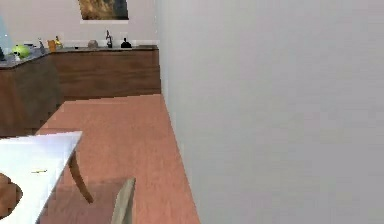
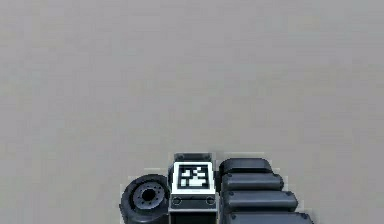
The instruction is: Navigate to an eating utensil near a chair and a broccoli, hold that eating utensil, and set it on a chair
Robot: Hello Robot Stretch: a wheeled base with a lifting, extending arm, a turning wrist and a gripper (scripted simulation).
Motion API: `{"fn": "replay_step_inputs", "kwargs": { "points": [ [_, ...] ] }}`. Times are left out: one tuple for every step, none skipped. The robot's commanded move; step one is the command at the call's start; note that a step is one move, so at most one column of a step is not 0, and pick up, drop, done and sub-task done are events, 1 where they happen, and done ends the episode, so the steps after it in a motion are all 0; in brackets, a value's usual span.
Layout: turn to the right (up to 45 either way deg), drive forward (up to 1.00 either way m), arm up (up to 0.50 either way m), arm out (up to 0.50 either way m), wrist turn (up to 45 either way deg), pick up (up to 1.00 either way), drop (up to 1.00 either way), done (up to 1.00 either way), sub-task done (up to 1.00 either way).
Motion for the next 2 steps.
{"fn": "replay_step_inputs", "kwargs": {
  "points": [
    [-45.0,0.00,0.00,0.00,0.0,0.00,0.00,0.00,0.00],
    [-6.0,0.00,0.00,0.00,0.0,0.00,0.00,0.00,0.00]
  ]
}}
